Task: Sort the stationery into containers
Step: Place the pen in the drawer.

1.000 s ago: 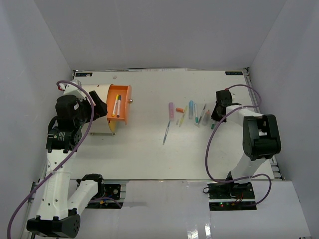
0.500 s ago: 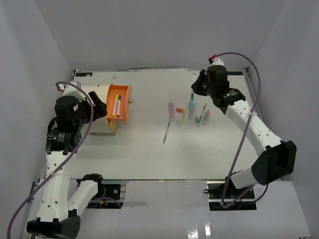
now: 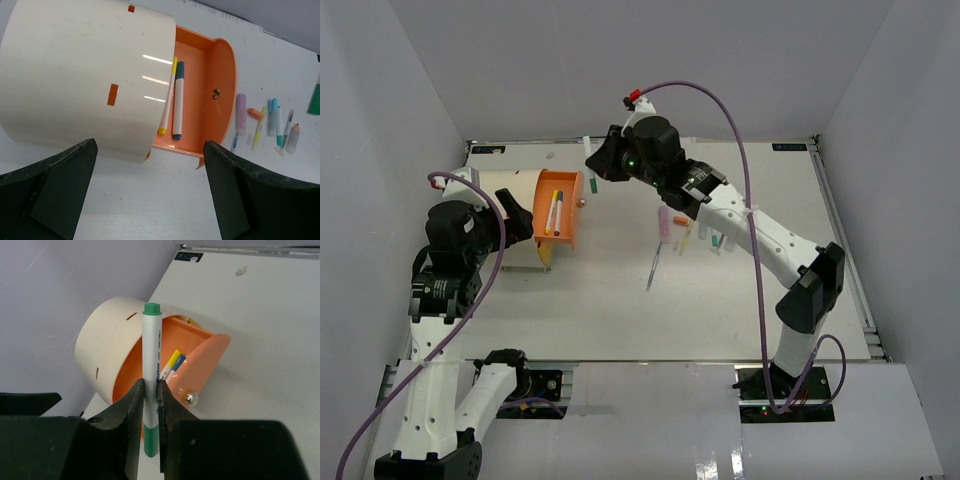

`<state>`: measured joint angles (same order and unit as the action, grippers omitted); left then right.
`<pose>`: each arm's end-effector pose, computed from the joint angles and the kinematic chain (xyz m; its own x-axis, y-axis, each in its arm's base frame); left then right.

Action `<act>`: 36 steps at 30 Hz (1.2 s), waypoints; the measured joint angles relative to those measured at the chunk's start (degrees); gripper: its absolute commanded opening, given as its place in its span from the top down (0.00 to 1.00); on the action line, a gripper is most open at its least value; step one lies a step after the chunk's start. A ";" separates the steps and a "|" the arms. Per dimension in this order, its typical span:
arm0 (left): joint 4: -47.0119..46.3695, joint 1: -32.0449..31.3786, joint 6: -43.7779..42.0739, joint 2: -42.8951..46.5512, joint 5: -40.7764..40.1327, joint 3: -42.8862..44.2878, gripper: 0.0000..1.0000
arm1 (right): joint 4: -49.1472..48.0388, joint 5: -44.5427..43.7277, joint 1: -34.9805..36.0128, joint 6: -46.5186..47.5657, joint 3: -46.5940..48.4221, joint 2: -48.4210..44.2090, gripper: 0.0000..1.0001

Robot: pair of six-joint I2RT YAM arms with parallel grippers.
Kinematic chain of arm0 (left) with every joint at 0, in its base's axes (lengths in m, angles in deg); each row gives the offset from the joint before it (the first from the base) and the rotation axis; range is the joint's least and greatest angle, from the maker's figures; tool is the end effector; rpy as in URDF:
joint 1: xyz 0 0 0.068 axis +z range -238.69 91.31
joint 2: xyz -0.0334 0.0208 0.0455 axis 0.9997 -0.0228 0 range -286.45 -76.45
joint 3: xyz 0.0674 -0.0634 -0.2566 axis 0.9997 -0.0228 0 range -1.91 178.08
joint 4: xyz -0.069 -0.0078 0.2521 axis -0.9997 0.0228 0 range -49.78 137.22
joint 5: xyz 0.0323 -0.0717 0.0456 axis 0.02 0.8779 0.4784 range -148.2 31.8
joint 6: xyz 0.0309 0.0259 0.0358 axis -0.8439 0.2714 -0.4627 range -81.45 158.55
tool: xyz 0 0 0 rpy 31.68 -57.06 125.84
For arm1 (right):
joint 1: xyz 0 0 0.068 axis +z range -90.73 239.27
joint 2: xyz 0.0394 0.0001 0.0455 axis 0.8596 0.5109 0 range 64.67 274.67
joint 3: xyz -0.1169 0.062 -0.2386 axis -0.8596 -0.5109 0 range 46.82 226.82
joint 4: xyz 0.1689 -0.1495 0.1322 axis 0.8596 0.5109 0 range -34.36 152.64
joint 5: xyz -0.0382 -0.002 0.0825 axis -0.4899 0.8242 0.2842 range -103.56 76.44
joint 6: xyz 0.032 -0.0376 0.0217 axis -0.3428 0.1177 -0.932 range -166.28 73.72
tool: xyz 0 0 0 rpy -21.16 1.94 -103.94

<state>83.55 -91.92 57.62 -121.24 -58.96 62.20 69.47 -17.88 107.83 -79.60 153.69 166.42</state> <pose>0.1440 -0.0078 0.3926 -0.3983 -0.3048 -0.8651 -0.0910 0.9516 -0.2934 0.2806 0.3137 0.4370 -0.4673 0.2983 -0.8322 -0.5283 0.6606 0.5334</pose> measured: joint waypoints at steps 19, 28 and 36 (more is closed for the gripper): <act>0.04 0.00 0.11 -0.04 0.00 -0.66 0.02 | -3.72 -2.23 7.39 -3.93 8.87 14.25 0.44; 0.15 -0.02 0.11 -0.11 0.02 -0.76 0.02 | -3.45 -7.26 5.81 4.63 1.53 8.68 0.42; 0.15 0.00 0.09 -0.31 0.11 -0.79 0.02 | -2.25 -10.49 -8.61 13.86 -18.78 -10.45 0.47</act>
<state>83.71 -91.92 57.71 -121.55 -58.85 61.42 67.21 -28.37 99.22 -65.75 134.91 155.97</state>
